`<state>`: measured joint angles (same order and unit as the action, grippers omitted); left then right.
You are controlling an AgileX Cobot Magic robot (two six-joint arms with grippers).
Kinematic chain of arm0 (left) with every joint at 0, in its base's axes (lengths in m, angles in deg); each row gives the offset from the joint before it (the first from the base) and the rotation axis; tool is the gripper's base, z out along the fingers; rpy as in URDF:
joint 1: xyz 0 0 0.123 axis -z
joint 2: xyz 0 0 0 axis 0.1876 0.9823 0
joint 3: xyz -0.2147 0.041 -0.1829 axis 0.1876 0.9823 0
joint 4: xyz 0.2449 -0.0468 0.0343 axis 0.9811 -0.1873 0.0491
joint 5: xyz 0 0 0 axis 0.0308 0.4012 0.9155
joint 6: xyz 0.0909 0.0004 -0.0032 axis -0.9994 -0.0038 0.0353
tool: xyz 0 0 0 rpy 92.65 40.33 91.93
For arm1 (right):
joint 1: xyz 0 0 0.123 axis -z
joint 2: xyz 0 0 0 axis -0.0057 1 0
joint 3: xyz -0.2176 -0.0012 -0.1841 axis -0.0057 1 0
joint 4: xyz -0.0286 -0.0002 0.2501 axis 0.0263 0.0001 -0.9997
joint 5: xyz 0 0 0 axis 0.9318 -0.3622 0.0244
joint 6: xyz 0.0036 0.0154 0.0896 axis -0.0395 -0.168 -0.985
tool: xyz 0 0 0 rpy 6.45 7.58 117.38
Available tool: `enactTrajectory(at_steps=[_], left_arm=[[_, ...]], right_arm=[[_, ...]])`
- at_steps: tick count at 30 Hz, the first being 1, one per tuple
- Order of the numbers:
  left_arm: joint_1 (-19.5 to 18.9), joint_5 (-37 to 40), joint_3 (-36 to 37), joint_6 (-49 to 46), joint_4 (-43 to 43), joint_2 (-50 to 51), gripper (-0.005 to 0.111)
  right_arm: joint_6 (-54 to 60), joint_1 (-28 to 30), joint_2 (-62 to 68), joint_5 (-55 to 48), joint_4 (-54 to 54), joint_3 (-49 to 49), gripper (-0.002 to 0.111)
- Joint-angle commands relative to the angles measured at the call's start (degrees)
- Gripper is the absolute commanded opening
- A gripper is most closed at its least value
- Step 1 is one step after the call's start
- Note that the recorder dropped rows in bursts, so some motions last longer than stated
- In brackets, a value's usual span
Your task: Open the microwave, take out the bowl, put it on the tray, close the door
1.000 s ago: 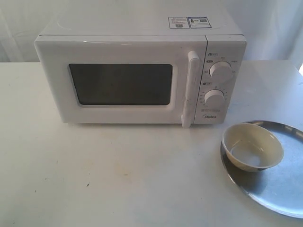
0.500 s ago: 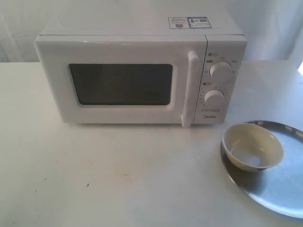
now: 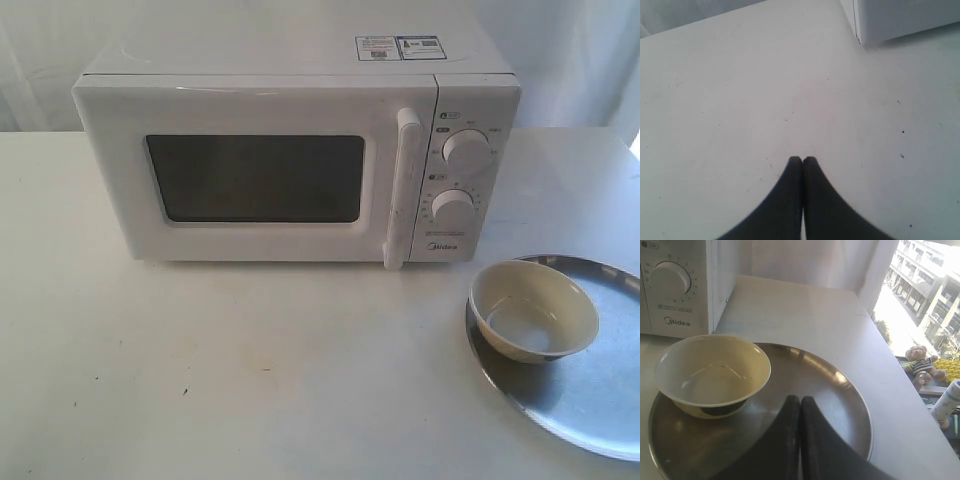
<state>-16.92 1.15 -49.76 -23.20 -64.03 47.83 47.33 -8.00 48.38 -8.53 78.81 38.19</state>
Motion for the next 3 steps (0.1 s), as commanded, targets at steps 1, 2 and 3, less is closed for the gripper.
enactTrajectory(at_steps=[1, 2, 3], left_arm=[[-0.08, 0.14, -0.14, 0.22, -0.45, -0.12, 0.0], [-0.08, 0.14, -0.14, 0.22, -0.45, -0.12, 0.0], [-0.08, 0.14, -0.14, 0.22, -0.45, -0.12, 0.0]], right_arm=[[-0.23, 0.41, -0.35, 0.62, -0.05, 0.3, 0.0], [-0.23, 0.41, -0.35, 0.62, -0.05, 0.3, 0.0], [-0.23, 0.41, -0.35, 0.62, -0.05, 0.3, 0.0]])
